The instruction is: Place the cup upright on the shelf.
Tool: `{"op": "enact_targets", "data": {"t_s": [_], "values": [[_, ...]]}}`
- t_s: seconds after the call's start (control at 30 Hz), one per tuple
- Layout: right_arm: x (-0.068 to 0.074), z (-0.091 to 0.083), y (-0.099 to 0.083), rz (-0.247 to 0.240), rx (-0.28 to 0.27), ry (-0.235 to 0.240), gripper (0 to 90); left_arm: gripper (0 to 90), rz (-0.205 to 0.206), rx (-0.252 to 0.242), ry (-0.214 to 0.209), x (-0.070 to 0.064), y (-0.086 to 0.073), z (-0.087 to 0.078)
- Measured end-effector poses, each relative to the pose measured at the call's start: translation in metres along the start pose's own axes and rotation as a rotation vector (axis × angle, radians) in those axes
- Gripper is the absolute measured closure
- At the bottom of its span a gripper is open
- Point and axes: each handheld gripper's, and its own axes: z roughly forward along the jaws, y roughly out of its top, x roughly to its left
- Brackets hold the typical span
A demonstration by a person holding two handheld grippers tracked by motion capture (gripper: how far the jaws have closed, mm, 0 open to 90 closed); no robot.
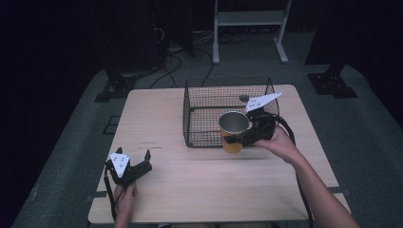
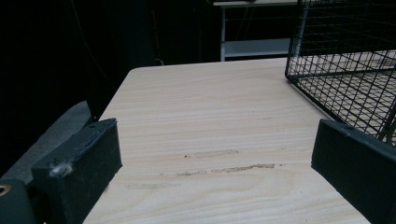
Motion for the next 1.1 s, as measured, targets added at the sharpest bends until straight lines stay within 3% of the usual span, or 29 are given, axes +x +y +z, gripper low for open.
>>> {"op": "enact_targets", "data": {"t_s": [0.6,1.1], "values": [[-0.016,-0.003,0.030,0.001,0.016,0.007,13.0,0.8,0.000,-0.001,-0.003,0.000,0.000,0.000],[-0.036,0.009,0.054,-0.003,0.050,0.020,12.7,0.8,0.012,0.000,-0.004,-0.001,0.000,0.000]]}}
